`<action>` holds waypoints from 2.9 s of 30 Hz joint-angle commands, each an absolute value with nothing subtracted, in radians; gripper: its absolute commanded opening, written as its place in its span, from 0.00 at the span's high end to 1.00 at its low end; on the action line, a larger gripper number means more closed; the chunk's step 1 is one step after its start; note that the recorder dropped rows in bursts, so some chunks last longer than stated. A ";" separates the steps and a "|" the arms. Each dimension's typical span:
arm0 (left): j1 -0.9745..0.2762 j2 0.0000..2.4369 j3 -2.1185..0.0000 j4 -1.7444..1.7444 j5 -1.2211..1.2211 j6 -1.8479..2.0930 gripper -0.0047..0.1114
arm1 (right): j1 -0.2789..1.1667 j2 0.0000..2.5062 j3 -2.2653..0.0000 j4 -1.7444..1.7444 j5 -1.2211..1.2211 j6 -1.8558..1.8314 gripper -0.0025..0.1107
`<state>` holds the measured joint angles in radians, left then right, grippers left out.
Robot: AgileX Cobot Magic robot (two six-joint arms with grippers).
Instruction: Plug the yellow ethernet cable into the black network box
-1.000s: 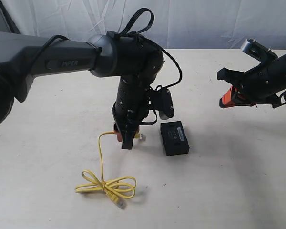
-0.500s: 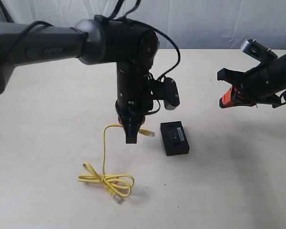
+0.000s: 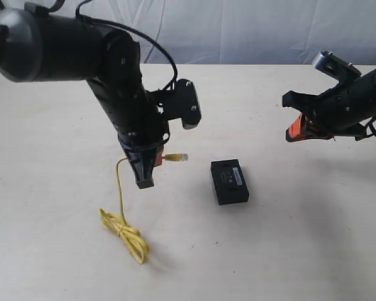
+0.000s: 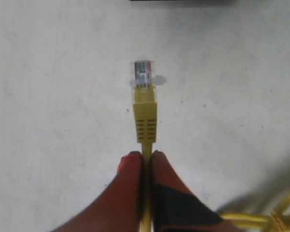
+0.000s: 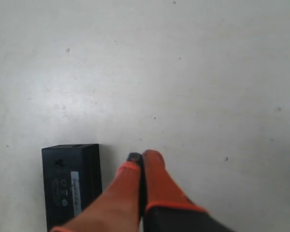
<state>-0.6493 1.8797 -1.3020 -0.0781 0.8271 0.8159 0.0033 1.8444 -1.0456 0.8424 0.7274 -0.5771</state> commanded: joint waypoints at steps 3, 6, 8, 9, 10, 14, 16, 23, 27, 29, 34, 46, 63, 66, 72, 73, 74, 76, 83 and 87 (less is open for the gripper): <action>-0.649 1.898 -1.216 -0.115 0.738 0.816 0.96 | 0.084 1.840 -1.043 0.826 0.706 -0.615 0.99; -0.649 1.915 -1.216 -0.123 0.727 0.816 0.96 | 0.118 1.840 -1.043 0.792 0.679 -0.613 0.99; -0.649 1.920 -1.216 -0.152 0.701 0.818 0.96 | 0.139 1.840 -1.043 0.767 0.666 -0.609 0.99; -0.649 1.922 -1.216 -0.168 0.695 0.829 0.96 | 0.143 1.840 -1.043 0.765 0.666 -0.609 0.99; -0.649 1.924 -1.216 -0.186 0.683 0.844 0.96 | 0.152 1.840 -1.043 0.762 0.664 -0.604 0.99; -0.649 1.944 -1.216 -0.235 0.650 0.887 0.96 | 0.176 1.840 -1.041 0.685 0.620 -0.548 0.99; -0.647 1.961 -1.216 -0.262 0.643 0.908 0.96 | 0.190 1.840 -1.041 0.611 0.605 -0.472 0.99; -0.611 2.009 -1.216 -0.370 0.617 0.969 0.96 | 0.222 1.842 -1.041 0.523 0.577 -0.408 0.99; -0.609 2.011 -1.216 -0.360 0.569 0.986 0.96 | 0.240 1.843 -1.041 0.519 0.567 -0.408 0.99; -0.609 2.013 -1.216 -0.362 0.562 1.006 0.96 | 0.245 1.851 -1.041 0.522 0.567 -0.408 0.99; -0.609 2.014 -1.216 -0.367 0.548 1.013 0.96 | 0.262 1.895 -1.041 0.528 0.564 -0.407 0.99; -0.611 2.022 -1.216 -0.458 0.548 1.115 0.96 | 0.318 1.929 -1.041 0.551 0.547 -0.407 0.99; -0.611 2.070 -1.216 -0.482 0.511 1.144 0.96 | 0.340 1.950 -1.041 0.578 0.540 -0.416 0.99; -0.611 2.070 -1.216 -0.482 0.508 1.144 0.96 | 0.340 1.950 -1.041 0.578 0.540 -0.418 0.99; -0.611 2.070 -1.216 -0.486 0.509 1.144 0.96 | 0.340 1.950 -1.041 0.608 0.541 -0.436 0.99; -0.611 2.070 -1.216 -0.486 0.509 1.144 0.96 | 0.340 1.950 -1.041 0.625 0.543 -0.454 0.99; -0.611 2.070 -1.216 -0.486 0.509 1.144 0.96 | 0.340 1.950 -1.041 0.649 0.547 -0.473 0.99; -0.611 2.070 -1.216 -0.486 0.509 1.144 0.96 | 0.340 1.950 -1.041 0.688 0.557 -0.509 0.99; -0.611 2.070 -1.216 -0.486 0.511 1.144 0.96 | 0.340 1.950 -1.041 0.712 0.567 -0.527 0.99; -0.611 2.070 -1.216 -0.486 0.511 1.144 0.96 | 0.340 1.950 -1.041 0.703 0.563 -0.531 0.99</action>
